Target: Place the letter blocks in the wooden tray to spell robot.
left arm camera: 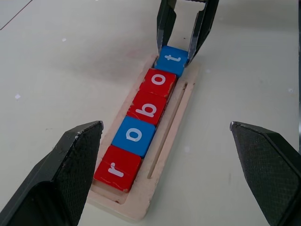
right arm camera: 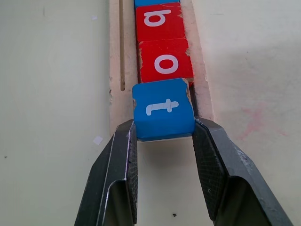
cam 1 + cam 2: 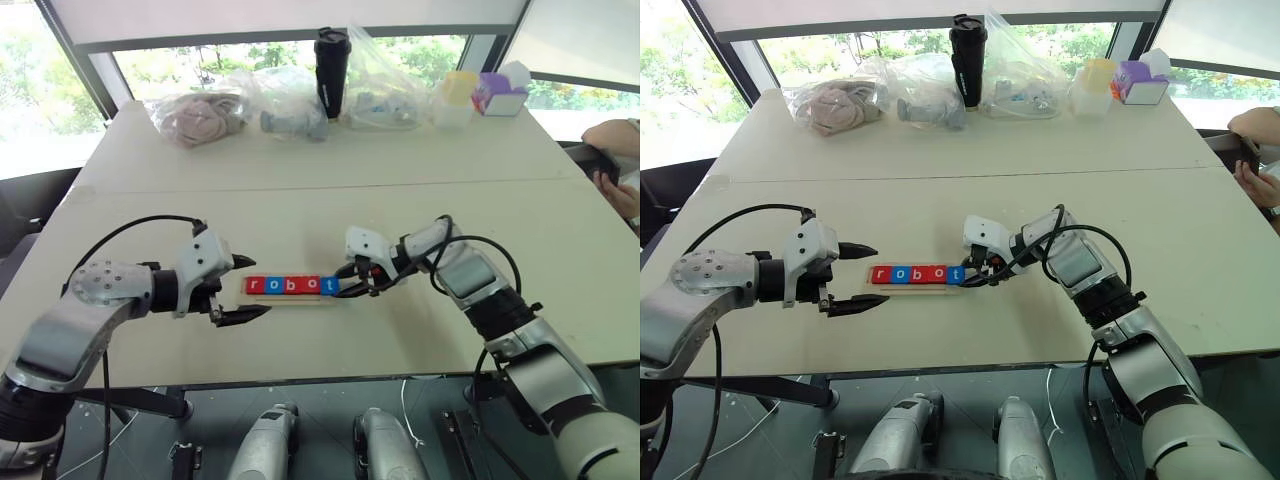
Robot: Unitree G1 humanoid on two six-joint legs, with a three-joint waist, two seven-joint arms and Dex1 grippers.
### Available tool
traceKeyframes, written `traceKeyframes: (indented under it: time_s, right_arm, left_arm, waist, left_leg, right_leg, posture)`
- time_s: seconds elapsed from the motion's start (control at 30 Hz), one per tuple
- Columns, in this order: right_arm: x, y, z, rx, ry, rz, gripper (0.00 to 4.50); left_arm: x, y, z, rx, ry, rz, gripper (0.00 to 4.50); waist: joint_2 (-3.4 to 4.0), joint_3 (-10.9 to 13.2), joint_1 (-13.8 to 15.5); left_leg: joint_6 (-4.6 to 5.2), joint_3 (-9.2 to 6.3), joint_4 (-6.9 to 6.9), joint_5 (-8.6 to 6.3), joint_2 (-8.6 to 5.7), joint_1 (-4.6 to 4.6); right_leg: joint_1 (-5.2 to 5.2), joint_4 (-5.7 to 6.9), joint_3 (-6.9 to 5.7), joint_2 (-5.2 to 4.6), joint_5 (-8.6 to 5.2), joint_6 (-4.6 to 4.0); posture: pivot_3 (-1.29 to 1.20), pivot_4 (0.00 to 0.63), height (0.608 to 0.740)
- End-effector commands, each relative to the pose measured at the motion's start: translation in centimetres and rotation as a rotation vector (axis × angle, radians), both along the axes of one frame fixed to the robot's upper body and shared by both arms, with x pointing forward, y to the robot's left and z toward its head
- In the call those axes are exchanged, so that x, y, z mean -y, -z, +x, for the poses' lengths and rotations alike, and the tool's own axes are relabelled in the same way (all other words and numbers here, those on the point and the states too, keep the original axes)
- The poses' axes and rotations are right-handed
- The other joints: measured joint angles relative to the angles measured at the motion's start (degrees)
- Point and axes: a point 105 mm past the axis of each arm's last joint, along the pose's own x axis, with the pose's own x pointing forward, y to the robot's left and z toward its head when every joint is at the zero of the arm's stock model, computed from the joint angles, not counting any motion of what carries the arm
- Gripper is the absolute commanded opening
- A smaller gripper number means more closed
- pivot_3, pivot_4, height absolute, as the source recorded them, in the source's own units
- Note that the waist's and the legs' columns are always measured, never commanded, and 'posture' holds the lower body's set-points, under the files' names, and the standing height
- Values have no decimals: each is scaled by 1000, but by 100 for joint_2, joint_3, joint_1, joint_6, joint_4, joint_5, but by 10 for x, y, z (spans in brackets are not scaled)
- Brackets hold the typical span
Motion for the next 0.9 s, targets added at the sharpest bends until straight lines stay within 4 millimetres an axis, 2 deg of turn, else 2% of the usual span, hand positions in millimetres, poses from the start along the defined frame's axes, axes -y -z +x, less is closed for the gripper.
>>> traceKeyframes:
  time_s: [0.03,0.4,0.5,0.6,0.63,0.8,0.9]
  right_arm:
    - [-5,-9,2,27,-10,7,1107]
    - [-5,-10,5,40,15,13,1107]
    - [-5,-11,5,46,16,21,2558]
    - [-6,-21,8,76,26,52,4219]
    - [-6,-24,8,83,28,58,4468]
    - [-7,-50,6,108,43,153,4468]
    - [-6,-54,-1,103,42,175,4468]
  left_arm:
    - [2,-5,0,31,6,0,4500]
    - [4,-4,2,35,9,-6,4500]
    - [4,-5,2,37,9,-7,4500]
    - [4,-4,3,37,8,-7,4500]
    - [3,-4,3,37,8,-6,4500]
    - [1,-5,3,38,3,-3,4500]
    - [0,-6,4,38,1,1,4500]
  waist:
    - [0,0,-1]
    - [0,0,1]
    - [0,0,0]
    - [0,0,2]
    - [0,0,3]
    - [0,0,3]
    - [0,0,3]
  left_leg:
    - [0,0,0,0,0,0]
    - [0,0,0,0,0,0]
    - [0,0,0,0,0,0]
    - [0,0,0,0,0,0]
    - [0,0,0,0,0,0]
    - [0,0,0,0,-1,-1]
    - [0,-1,-1,0,0,-1]
  right_leg:
    - [0,0,0,0,0,0]
    - [0,0,0,0,0,0]
    - [1,0,0,0,0,0]
    - [0,0,0,0,0,0]
    - [0,0,0,0,0,0]
    - [-2,0,0,0,0,0]
    - [-2,0,1,-1,0,1]
  posture:
    - [0,150,740]
    - [0,150,740]
    - [0,150,740]
    - [0,150,740]
    - [0,150,740]
    - [0,150,740]
    - [0,150,740]
